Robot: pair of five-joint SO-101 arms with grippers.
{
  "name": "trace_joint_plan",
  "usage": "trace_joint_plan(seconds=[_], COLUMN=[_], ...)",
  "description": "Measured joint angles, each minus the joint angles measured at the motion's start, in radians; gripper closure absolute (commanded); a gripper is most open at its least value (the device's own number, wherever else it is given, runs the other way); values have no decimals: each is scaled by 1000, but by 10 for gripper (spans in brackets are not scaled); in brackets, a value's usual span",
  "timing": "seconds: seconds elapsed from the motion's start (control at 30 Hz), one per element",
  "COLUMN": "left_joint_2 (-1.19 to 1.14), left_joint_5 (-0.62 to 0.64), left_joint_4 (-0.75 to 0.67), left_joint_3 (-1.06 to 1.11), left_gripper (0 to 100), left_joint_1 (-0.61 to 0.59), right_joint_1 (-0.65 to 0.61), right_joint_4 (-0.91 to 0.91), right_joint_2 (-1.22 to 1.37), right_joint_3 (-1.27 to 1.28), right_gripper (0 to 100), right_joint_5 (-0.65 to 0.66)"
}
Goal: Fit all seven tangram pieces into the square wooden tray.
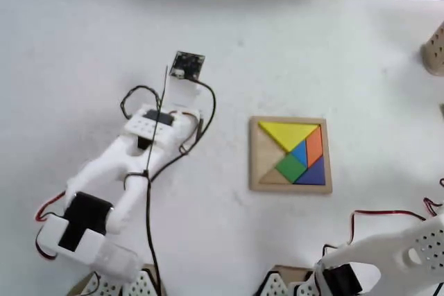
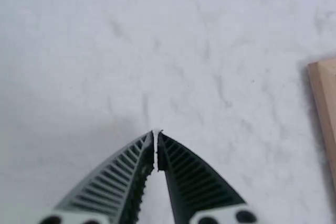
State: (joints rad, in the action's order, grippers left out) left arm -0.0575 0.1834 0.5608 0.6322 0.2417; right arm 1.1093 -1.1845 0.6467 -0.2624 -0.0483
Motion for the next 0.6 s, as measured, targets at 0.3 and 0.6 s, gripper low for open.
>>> trace_joint_plan(seconds=[0.3, 0.6], left_joint_2=[0, 0], left_joint_5=[0, 0], left_joint_4=[0, 0], left_joint_3=[0, 0], left_gripper=[958, 958], left_joint_1=[0, 0], right_joint_1=[-2, 0], right_joint_4=[0, 57], right_joint_2=[0, 32], right_joint_3=[-15, -17], right_gripper=[629, 857], right_joint_5=[-54, -60])
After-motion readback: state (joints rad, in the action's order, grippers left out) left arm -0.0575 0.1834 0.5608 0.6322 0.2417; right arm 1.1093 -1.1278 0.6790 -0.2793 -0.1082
